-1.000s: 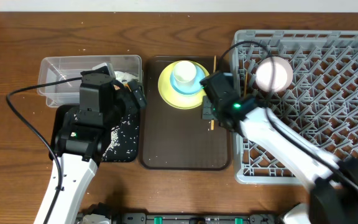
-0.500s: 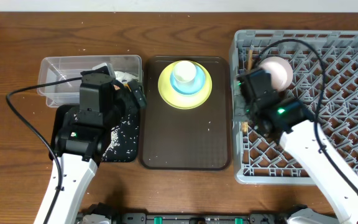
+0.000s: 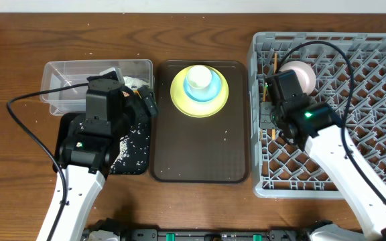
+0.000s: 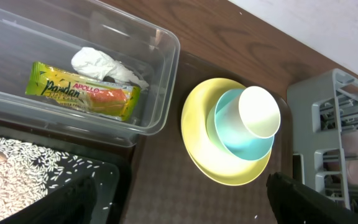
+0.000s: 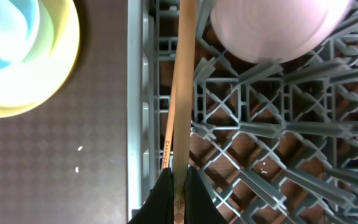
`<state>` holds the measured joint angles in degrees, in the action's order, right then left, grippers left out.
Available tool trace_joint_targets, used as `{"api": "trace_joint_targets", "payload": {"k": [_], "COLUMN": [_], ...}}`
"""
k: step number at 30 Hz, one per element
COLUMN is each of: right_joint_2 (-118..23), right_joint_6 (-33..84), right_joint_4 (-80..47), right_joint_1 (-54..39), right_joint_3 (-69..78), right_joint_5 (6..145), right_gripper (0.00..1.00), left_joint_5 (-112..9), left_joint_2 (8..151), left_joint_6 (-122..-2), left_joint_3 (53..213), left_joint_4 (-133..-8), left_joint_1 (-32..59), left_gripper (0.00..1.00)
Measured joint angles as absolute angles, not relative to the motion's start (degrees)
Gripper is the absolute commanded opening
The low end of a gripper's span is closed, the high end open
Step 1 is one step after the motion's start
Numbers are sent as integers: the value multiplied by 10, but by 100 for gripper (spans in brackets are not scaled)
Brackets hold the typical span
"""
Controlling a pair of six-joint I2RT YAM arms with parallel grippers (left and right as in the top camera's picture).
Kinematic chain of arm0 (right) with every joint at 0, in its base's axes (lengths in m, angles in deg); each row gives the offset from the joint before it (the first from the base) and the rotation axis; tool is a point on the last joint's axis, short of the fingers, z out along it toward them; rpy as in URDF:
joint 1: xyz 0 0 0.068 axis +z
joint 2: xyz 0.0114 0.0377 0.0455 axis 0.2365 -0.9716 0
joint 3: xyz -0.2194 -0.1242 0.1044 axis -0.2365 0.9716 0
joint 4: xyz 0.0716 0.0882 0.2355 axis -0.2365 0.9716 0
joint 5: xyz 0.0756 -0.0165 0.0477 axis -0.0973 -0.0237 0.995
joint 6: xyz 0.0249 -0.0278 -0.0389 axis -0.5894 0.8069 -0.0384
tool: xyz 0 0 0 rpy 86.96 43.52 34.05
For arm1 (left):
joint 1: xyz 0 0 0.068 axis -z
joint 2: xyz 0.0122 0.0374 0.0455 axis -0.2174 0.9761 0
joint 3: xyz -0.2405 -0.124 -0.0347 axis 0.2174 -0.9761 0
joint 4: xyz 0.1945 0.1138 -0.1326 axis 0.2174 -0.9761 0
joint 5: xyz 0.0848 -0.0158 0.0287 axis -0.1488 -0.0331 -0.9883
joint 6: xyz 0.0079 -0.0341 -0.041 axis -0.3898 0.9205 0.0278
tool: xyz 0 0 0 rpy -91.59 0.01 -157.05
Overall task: Sort waste into correct bins and load items into the dishwasher rack
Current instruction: 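Lift the second chopstick into the rack and open the right gripper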
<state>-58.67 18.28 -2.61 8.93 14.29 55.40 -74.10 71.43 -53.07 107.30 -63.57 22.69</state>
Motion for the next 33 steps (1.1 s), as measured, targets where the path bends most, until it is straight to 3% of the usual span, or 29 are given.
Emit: {"api": "trace_joint_targets", "payload": {"k": [14,24,33], "right_joint_2": [-652,-652,-652], "right_joint_6": [217,223,225], "right_joint_4": [-61,-61,-67], "right_joint_1": [89,82,80], "right_joint_3": [146,146,146], "right_joint_5": [574,575,576], "right_gripper": [2,15,15], "left_joint_5": [-741,-741,-741], "left_joint_2": [714,714,714], "left_joint_6": [-531,-531,-531], "left_joint_3": [1073,1073,1073], "left_joint_4": [-636,-636,-636], "left_joint_1": [227,227,227], "left_gripper": [90,90,90]}}
